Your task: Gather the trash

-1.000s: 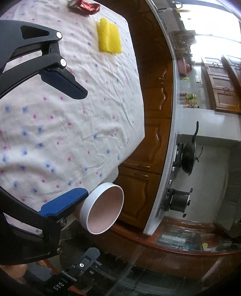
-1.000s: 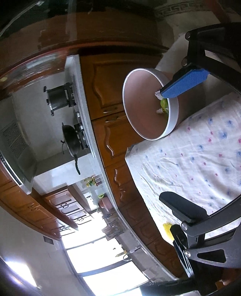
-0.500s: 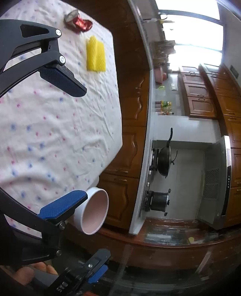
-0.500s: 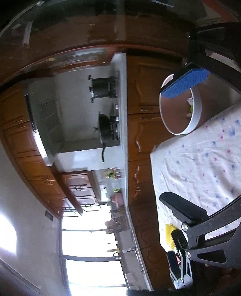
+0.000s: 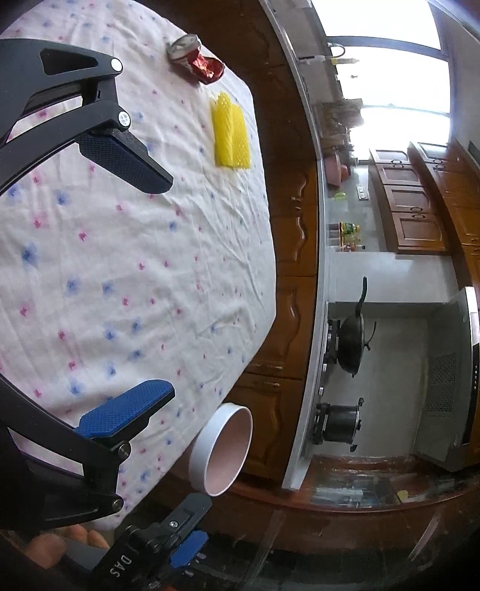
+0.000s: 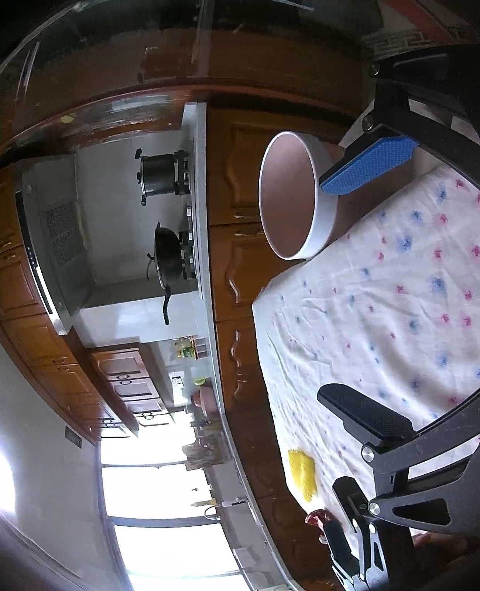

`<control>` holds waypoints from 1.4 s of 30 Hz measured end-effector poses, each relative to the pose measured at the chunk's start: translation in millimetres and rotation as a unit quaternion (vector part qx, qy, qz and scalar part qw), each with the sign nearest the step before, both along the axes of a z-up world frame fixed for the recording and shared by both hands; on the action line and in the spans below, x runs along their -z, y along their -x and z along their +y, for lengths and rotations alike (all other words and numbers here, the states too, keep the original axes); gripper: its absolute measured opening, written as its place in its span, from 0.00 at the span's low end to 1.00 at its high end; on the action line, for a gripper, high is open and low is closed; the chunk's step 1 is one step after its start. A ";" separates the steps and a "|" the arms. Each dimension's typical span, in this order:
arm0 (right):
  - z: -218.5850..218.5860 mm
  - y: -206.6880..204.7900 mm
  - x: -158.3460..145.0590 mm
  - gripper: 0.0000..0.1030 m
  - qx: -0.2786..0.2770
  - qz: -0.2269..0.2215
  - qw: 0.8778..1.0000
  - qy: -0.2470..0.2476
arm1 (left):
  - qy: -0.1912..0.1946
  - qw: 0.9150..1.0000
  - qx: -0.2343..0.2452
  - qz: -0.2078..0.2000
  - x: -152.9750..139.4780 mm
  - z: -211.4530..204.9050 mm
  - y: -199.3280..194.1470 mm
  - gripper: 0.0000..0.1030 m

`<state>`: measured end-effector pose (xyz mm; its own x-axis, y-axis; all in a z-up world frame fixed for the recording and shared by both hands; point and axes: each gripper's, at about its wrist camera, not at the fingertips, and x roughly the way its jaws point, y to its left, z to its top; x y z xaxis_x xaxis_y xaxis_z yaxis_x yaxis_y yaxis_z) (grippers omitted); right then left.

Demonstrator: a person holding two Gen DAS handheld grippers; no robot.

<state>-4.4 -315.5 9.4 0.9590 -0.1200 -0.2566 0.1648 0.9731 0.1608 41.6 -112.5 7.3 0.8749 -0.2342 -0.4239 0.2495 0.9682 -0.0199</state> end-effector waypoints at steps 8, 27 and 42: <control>0.7 0.3 4.3 1.00 -0.015 -0.006 1.000 -0.008 | -0.002 1.000 -0.007 0.002 2.1 2.5 2.4 1.00; 3.2 -3.5 8.7 1.00 -0.026 -0.007 1.000 -0.011 | -0.003 1.000 -0.013 -0.002 3.8 2.9 3.8 1.00; 2.1 -4.3 10.3 1.00 -0.027 -0.007 1.000 -0.013 | -0.005 1.000 -0.014 -0.004 4.3 4.2 4.0 1.00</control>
